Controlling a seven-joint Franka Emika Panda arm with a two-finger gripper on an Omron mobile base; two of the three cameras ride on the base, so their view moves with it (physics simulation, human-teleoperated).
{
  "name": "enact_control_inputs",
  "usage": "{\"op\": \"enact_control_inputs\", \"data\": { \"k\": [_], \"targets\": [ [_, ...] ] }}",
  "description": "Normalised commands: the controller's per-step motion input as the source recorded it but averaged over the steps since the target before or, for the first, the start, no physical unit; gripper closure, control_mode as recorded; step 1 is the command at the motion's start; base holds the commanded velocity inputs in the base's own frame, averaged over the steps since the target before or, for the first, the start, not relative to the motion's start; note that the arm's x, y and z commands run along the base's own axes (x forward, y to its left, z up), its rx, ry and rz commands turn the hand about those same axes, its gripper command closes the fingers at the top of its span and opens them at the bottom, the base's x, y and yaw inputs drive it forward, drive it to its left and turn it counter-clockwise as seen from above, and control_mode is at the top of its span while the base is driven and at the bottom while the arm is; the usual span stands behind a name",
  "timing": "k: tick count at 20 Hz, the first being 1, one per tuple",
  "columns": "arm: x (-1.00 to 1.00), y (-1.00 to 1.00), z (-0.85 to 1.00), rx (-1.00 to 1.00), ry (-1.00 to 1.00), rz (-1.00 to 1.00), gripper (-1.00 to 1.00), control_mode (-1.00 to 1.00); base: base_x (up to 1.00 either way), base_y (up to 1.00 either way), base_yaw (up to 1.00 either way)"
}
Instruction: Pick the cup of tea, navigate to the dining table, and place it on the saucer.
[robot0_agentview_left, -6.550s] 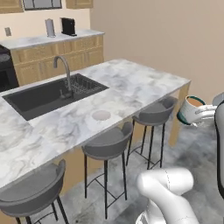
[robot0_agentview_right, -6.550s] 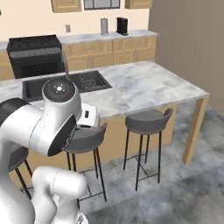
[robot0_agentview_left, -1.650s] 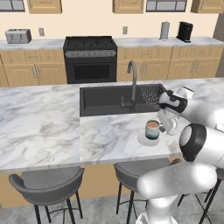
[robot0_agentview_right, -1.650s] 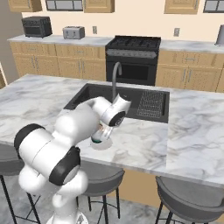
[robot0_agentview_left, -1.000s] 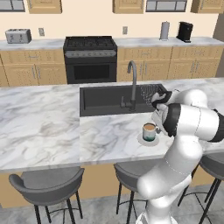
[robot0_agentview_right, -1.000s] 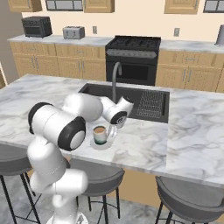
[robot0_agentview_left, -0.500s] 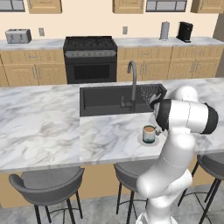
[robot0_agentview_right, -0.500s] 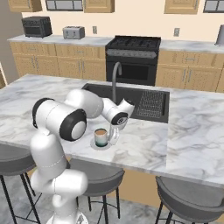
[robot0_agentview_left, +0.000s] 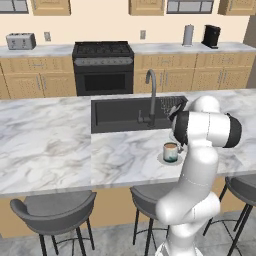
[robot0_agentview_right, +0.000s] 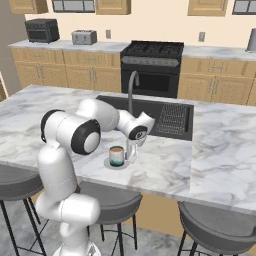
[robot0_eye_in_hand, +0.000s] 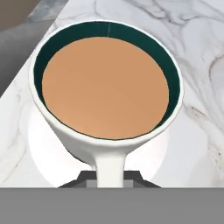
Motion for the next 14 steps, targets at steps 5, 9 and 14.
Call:
{"op": "enact_control_inputs", "data": {
  "k": [5, 9, 14],
  "targets": [
    [0.0, 0.0, -0.1, 0.0, 0.0, 0.03, -1.0, -1.0, 0.0, 0.0, 0.0],
    [0.0, 0.0, -0.02, 0.0, 0.0, 0.03, -1.0, -1.0, 0.0, 0.0, 0.0],
    [0.0, 0.0, 0.0, 0.0, 0.0, 0.01, -1.0, -1.0, 0.0, 0.0, 0.0]
  ]
}}
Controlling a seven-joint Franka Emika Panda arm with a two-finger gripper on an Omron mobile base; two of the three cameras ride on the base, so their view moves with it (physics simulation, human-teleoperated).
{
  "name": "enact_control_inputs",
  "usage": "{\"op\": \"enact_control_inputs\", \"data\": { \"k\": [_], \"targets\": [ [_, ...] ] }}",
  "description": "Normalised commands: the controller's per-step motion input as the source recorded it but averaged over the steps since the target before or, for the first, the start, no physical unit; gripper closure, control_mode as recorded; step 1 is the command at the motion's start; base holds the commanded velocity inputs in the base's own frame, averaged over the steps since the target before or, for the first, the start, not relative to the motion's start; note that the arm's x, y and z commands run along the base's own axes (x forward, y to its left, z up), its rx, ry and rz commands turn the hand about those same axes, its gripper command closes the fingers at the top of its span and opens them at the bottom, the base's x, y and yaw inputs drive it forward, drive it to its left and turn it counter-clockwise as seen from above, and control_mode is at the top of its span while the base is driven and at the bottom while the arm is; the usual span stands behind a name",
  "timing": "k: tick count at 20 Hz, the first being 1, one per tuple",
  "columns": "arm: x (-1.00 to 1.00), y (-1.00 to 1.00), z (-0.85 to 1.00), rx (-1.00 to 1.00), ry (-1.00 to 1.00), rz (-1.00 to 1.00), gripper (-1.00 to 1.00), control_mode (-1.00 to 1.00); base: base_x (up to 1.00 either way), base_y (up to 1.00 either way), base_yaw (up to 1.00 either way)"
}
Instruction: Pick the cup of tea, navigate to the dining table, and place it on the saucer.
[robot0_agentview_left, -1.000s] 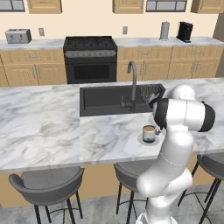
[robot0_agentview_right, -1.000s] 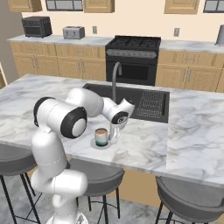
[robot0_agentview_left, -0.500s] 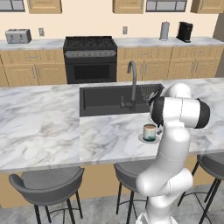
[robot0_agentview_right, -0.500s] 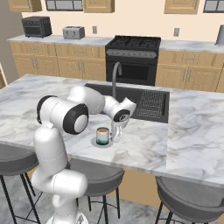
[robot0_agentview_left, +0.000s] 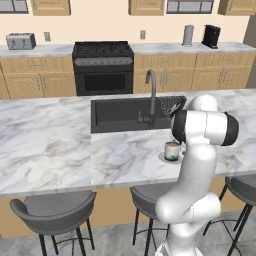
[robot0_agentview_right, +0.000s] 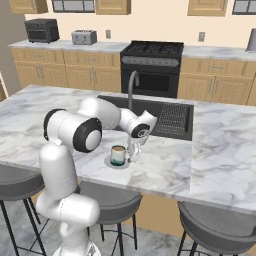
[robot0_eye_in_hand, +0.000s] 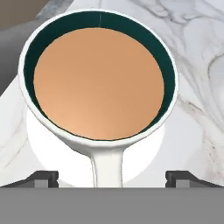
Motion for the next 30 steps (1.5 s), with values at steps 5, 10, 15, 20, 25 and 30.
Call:
{"op": "enact_control_inputs", "data": {
  "k": [5, 10, 15, 20, 25, 30],
  "targets": [
    [-0.06, 0.0, 0.04, 0.0, -0.01, 0.0, -1.0, -1.0, 0.0, 0.0, 0.0],
    [-0.14, 0.0, 0.17, 0.0, -0.05, 0.0, -1.0, -1.0, 0.0, 0.0, 0.0],
    [-0.14, 0.0, 0.36, 0.0, -0.12, 0.0, -1.0, -1.0, 0.0, 0.0, 0.0],
    [-0.17, 0.0, 0.44, 0.01, -0.14, 0.0, -1.0, -1.0, 0.0, 0.0, 0.0],
    [-0.38, 0.0, 0.43, 0.02, -0.14, 0.0, -1.0, -1.0, 0.0, 0.0, 0.0],
    [-0.51, 0.0, 0.47, 0.02, -0.15, 0.0, -1.0, -1.0, 0.0, 0.0, 0.0]
  ]
}}
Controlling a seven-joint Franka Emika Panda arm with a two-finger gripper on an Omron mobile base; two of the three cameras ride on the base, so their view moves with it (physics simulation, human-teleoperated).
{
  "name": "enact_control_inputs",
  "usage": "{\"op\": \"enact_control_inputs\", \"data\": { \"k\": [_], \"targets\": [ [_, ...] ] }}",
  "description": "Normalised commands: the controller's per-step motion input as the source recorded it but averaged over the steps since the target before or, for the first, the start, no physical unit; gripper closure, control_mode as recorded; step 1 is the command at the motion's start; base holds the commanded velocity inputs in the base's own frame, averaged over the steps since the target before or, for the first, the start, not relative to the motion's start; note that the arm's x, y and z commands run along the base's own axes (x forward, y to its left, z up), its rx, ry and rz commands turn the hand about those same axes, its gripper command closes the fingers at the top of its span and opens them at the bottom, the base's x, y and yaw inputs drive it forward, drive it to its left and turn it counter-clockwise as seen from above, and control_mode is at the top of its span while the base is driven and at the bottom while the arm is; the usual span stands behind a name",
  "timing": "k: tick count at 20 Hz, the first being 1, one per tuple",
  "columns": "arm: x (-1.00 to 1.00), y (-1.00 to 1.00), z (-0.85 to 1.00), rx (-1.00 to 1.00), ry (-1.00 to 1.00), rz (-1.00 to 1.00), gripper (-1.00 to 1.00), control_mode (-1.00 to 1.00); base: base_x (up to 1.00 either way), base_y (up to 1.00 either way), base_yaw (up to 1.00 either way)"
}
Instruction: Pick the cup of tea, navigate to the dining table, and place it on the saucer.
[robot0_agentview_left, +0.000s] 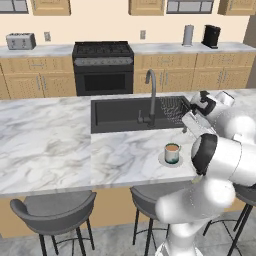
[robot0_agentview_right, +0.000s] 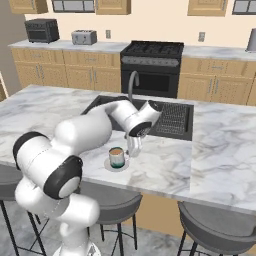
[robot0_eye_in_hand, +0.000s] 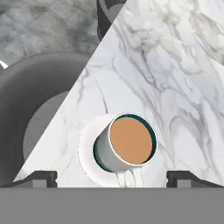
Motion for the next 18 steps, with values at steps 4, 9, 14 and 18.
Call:
{"op": "enact_control_inputs", "data": {
  "k": [4, 9, 14, 18],
  "targets": [
    [-0.57, 0.0, 0.58, 0.01, -0.12, 0.0, -1.0, -1.0, 0.0, 0.0, 0.0],
    [-0.53, 0.0, 0.68, 0.0, -0.05, 0.0, -1.0, -1.0, 0.0, 0.0, 0.0],
    [-0.35, 0.0, 0.73, 0.0, -0.01, 0.0, -1.0, -1.0, 0.0, 0.0, 0.0],
    [-0.33, 0.0, 0.67, 0.0, 0.0, 0.0, -1.0, -1.0, 0.0, 0.0, 0.0]
  ]
}}
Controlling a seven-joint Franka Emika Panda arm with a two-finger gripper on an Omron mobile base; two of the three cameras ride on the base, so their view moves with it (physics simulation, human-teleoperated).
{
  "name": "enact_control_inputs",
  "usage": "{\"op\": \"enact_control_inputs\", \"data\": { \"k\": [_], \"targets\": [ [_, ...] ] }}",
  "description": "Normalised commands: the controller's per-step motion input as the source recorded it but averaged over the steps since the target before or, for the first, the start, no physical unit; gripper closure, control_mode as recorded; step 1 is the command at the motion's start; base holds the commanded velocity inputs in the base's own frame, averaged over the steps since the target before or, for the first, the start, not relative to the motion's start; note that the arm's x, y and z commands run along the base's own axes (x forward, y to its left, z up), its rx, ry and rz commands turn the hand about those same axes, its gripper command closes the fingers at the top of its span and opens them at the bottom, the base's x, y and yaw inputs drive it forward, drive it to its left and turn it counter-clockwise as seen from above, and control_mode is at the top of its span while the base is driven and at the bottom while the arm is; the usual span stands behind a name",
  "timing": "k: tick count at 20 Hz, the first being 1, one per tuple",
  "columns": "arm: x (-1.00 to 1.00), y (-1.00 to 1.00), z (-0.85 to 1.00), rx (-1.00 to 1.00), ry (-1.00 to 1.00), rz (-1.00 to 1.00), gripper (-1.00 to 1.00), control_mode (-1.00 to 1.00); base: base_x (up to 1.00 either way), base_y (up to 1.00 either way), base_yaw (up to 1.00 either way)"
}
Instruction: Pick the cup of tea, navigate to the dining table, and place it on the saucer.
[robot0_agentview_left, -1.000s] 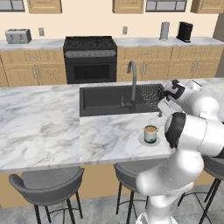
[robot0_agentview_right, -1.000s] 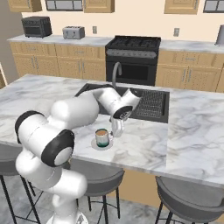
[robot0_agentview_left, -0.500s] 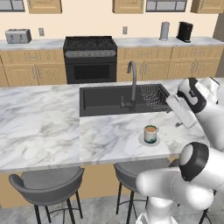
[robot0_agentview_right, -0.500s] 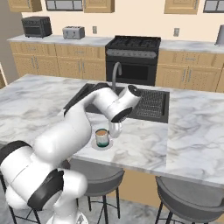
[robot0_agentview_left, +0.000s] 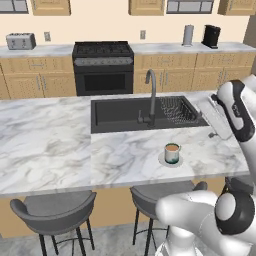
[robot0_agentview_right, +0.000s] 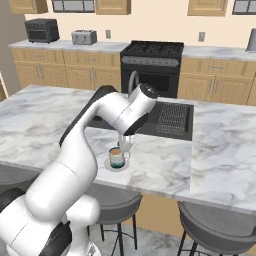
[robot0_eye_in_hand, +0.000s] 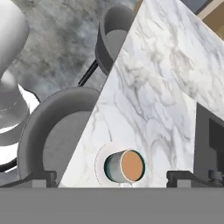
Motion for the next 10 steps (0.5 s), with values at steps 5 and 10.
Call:
{"op": "enact_control_inputs", "data": {
  "k": [5, 10],
  "targets": [
    [-0.41, 0.0, 0.54, 0.0, 0.0, 0.0, -1.0, -1.0, 0.0, 0.0, 0.0],
    [-0.56, 0.02, 0.4, 0.0, 0.0, 0.0, -1.0, -1.0, 0.0, 0.0, 0.0]
  ]
}}
